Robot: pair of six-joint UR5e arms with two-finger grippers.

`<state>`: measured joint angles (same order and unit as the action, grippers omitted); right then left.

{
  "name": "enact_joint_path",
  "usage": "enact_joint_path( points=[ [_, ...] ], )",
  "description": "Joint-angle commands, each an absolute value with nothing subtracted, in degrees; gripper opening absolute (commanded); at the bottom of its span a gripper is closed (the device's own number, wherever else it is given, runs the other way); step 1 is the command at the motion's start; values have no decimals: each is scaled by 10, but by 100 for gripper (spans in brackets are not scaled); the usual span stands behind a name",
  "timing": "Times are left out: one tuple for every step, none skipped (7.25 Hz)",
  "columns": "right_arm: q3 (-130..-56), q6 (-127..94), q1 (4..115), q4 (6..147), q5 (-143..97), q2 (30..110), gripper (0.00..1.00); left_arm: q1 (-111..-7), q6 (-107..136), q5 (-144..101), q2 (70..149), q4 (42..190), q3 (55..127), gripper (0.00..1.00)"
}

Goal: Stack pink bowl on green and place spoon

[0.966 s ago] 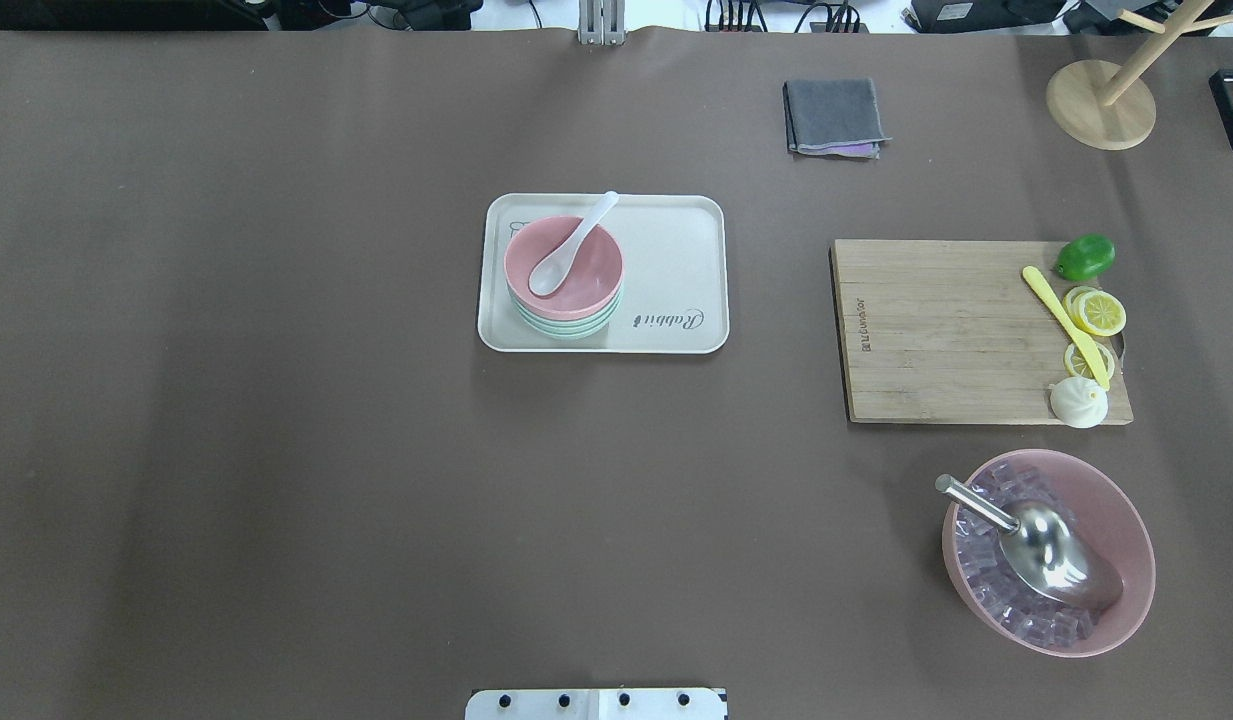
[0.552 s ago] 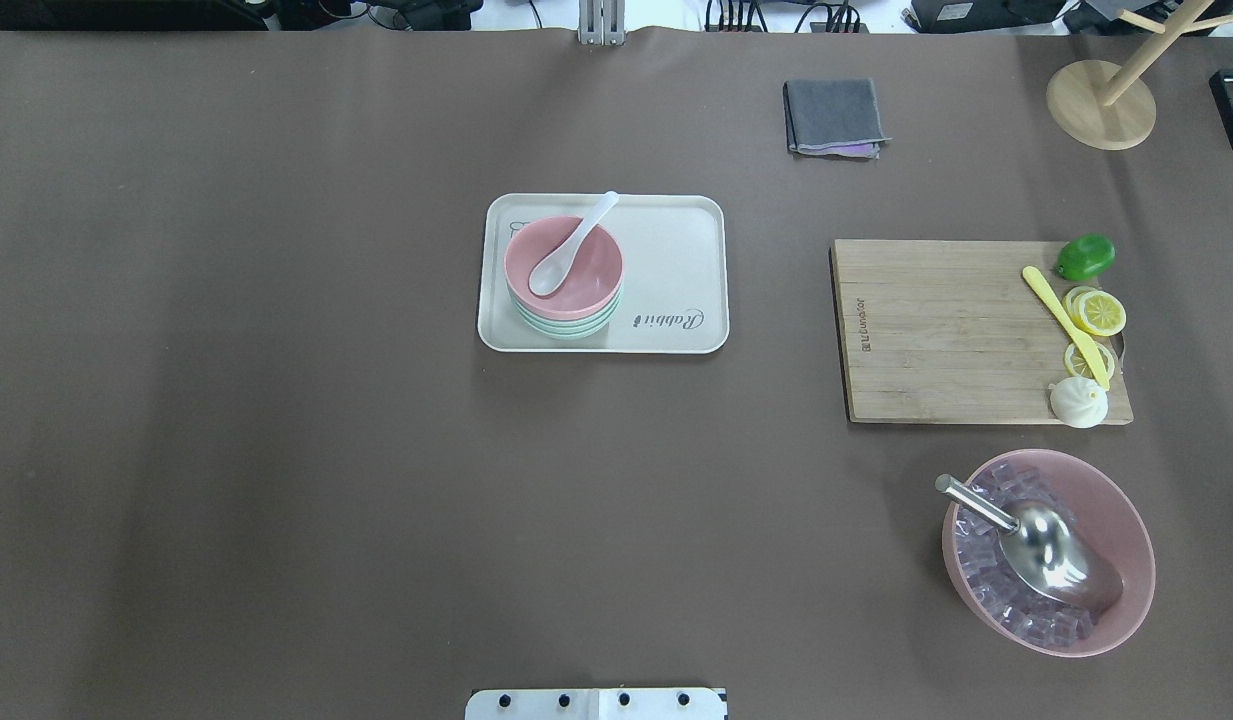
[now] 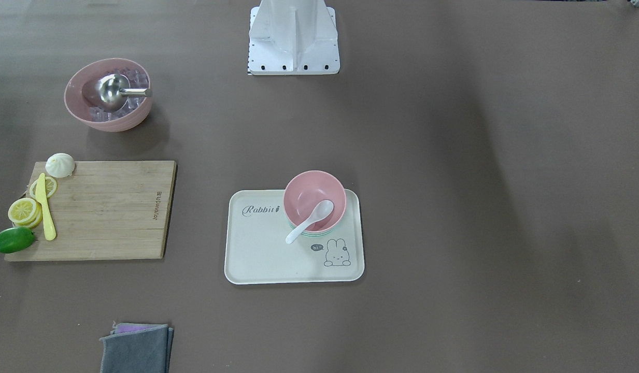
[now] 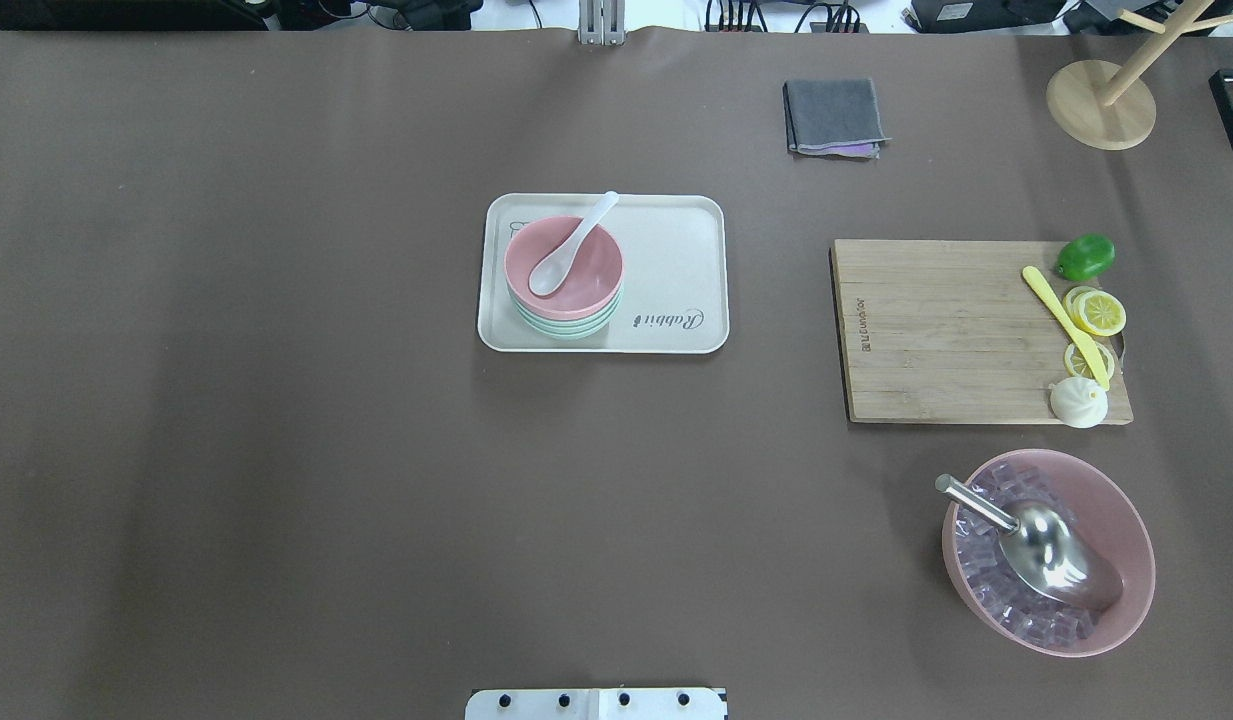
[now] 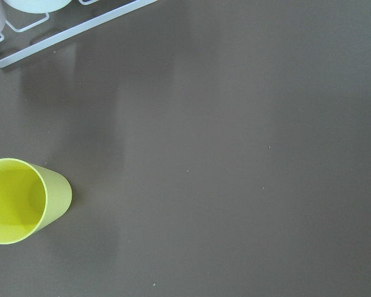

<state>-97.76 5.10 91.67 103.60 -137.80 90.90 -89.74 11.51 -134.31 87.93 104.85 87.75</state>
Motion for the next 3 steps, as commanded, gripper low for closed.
enact_joint_path(
  points=[
    [-981, 51, 917, 1036, -1378, 912, 100, -897, 114, -1344, 879, 1049, 878, 98],
    [-984, 51, 918, 1036, -1379, 913, 100, -897, 114, -1344, 878, 1049, 879, 98],
    [-981, 51, 918, 1036, -1378, 913, 100, -897, 115, -1344, 879, 1049, 880, 98]
  ],
)
